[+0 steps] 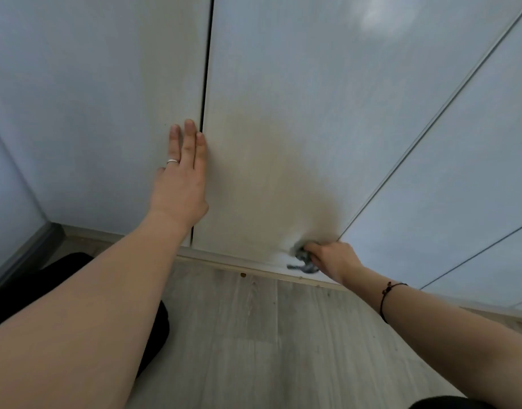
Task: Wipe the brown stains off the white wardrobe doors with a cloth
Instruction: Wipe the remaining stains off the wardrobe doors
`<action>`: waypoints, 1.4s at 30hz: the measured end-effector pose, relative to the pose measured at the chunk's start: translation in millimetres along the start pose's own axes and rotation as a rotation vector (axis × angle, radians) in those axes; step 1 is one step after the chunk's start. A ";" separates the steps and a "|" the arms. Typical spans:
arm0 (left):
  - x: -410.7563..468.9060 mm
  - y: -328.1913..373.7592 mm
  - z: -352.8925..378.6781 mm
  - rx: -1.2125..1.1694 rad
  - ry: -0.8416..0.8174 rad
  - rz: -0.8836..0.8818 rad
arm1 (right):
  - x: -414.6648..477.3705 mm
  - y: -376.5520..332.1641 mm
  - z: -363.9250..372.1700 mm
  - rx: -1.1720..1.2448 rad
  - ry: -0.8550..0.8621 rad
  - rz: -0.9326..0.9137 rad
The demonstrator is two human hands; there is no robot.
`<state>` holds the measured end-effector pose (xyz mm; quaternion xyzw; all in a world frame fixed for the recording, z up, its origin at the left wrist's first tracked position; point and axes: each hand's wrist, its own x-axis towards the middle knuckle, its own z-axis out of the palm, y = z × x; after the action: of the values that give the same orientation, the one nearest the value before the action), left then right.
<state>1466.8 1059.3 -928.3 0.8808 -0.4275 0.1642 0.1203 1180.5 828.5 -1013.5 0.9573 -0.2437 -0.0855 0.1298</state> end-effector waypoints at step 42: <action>0.2 -0.9 8.8 0.006 0.062 0.006 | 81.9 -93.2 -89.1 0.217 0.360 -0.294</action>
<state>1469.3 1056.6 -936.3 0.8744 -0.4257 0.1930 0.1304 1313.1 885.9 -964.0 0.9906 -0.0824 0.0949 0.0538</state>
